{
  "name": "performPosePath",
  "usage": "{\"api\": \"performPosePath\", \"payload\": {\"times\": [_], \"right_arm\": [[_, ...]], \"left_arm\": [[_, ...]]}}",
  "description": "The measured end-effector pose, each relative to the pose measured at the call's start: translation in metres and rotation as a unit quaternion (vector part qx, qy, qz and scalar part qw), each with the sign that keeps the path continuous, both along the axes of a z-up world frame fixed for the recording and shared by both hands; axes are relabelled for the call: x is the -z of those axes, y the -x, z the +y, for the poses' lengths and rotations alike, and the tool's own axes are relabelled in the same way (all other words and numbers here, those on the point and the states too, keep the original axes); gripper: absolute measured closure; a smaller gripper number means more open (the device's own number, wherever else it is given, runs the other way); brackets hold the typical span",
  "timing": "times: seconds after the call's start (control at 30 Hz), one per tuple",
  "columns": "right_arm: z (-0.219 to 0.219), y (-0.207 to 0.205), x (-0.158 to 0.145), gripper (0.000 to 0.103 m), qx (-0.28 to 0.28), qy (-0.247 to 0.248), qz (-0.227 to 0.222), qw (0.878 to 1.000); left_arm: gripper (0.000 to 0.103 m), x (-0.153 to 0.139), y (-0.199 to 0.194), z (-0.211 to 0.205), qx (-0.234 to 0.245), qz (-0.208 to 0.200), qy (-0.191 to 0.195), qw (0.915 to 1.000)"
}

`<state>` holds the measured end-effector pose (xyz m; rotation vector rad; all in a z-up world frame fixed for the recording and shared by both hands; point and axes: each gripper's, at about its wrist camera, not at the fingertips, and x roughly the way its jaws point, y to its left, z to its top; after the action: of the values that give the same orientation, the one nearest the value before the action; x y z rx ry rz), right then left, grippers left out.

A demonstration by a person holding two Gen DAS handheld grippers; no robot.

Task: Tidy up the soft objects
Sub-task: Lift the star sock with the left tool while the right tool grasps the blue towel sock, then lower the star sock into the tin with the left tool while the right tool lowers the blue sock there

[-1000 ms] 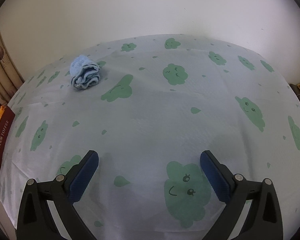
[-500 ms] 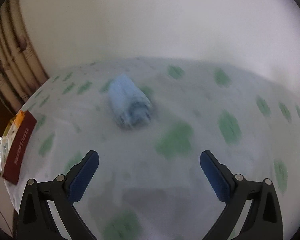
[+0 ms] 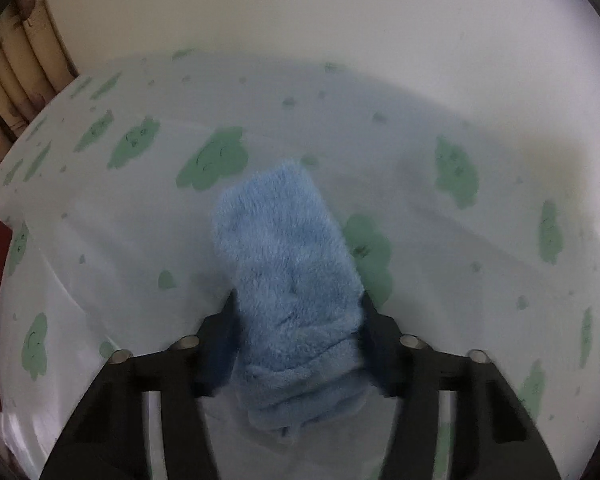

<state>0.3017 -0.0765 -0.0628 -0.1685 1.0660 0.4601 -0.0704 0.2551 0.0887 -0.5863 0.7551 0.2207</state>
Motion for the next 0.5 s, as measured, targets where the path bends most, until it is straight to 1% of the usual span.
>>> {"api": "performPosePath", "payload": {"times": [0.03,0.07,0.1,0.17,0.23,0.27,0.37,0.43,0.5], "right_arm": [[-0.001,0.004,-0.002,0.071,-0.001,-0.001,-0.002,1.000],[-0.003,0.009,-0.003,0.072,0.001,-0.006,-0.001,1.000],[-0.007,0.012,-0.005,0.073,0.003,-0.018,0.002,1.000],[-0.017,0.028,-0.013,0.073,0.001,-0.060,0.003,0.998],[-0.026,0.048,-0.021,0.073,0.002,-0.071,-0.009,0.997],[-0.032,0.061,-0.025,0.073,0.002,-0.087,-0.011,0.996],[-0.045,0.098,-0.034,0.073,0.003,-0.114,-0.018,0.993],[-0.057,0.122,-0.037,0.073,0.007,-0.143,-0.013,0.990],[-0.060,0.136,-0.039,0.073,0.013,-0.156,-0.013,0.988]], "left_arm": [[0.080,-0.002,-0.002,0.004,-0.003,0.001,-0.006,1.0000],[0.079,-0.005,-0.004,0.010,-0.006,0.000,-0.011,0.9999],[0.079,-0.007,-0.007,0.013,-0.007,0.000,-0.015,0.9999],[0.079,-0.009,-0.016,0.020,-0.007,0.002,-0.027,0.9996],[0.079,-0.009,-0.026,0.027,-0.007,0.003,-0.036,0.9993],[0.078,-0.007,-0.032,0.031,-0.004,0.005,-0.039,0.9992],[0.078,0.002,-0.052,0.040,-0.002,0.017,-0.050,0.9986],[0.078,0.011,-0.065,0.046,0.000,0.025,-0.053,0.9983],[0.078,0.020,-0.078,0.051,0.004,0.035,-0.061,0.9975]]}}
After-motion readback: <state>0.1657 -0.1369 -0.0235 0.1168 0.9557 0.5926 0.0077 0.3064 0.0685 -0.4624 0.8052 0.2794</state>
